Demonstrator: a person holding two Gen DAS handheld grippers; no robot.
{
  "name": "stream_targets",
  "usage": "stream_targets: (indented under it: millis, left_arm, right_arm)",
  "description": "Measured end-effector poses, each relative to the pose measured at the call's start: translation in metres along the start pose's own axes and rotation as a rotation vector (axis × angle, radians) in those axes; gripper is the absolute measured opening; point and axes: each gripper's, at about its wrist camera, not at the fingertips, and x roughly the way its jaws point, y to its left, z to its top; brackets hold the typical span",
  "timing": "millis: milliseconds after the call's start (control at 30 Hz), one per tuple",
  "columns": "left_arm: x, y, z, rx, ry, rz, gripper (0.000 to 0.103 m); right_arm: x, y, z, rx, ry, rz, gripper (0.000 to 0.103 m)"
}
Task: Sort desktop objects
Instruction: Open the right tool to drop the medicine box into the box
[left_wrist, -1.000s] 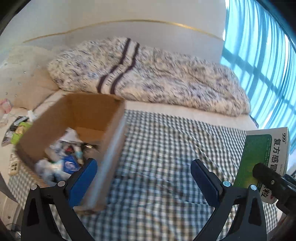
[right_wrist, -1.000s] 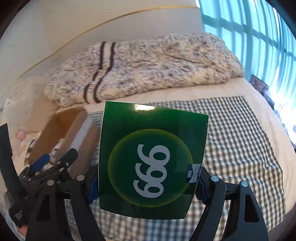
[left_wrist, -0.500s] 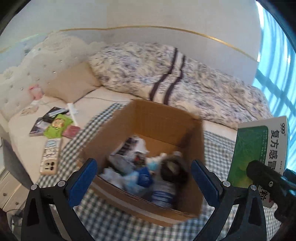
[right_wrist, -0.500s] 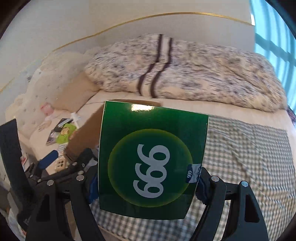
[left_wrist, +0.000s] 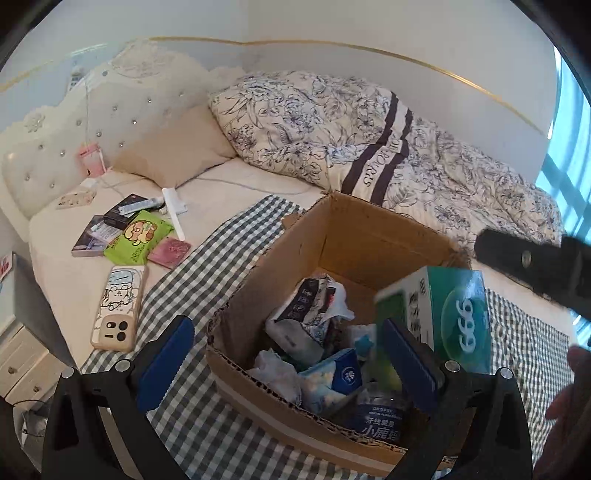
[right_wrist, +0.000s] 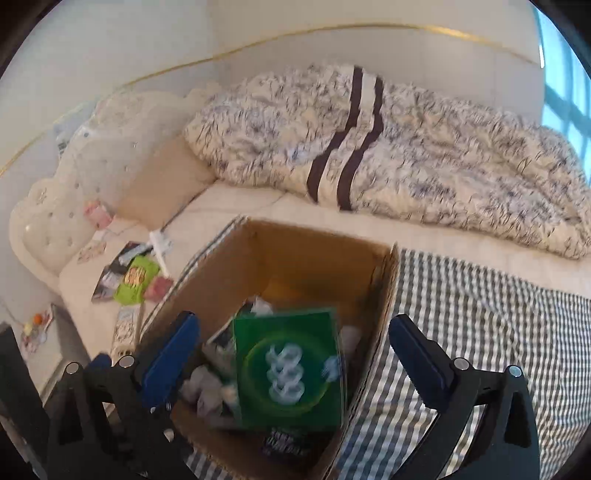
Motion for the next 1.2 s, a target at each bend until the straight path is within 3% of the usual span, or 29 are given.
stream_targets:
  millis: [233, 533, 667, 900, 1200]
  left_arm:
    - [-0.021, -0.025, -0.010, 0.049, -0.040, -0.074, 0.103]
    - [-0.059, -0.072, -0.038, 0.124, -0.097, -0.178, 0.103]
    - [-0.064, -0.097, -0.052, 0.175, -0.069, -0.210, 0.103]
    - [-0.069, -0.127, -0.063, 0.214, -0.052, -0.203, 0.103]
    - [-0.075, -0.131, -0.066, 0.229, -0.055, -0.192, 0.103]
  right_arm:
    - [-0.028, -0.038, -0.022, 0.106, -0.023, -0.019, 0.103]
    - [-0.082, -0.098, -0.080, 0.151, -0.054, -0.188, 0.103]
    - [-0.100, -0.112, -0.104, 0.122, -0.053, -0.270, 0.103]
    - [-0.113, -0.137, -0.122, 0.155, -0.011, -0.317, 0.103]
    - [-0.120, -0.147, -0.128, 0.188, -0.017, -0.331, 0.103]
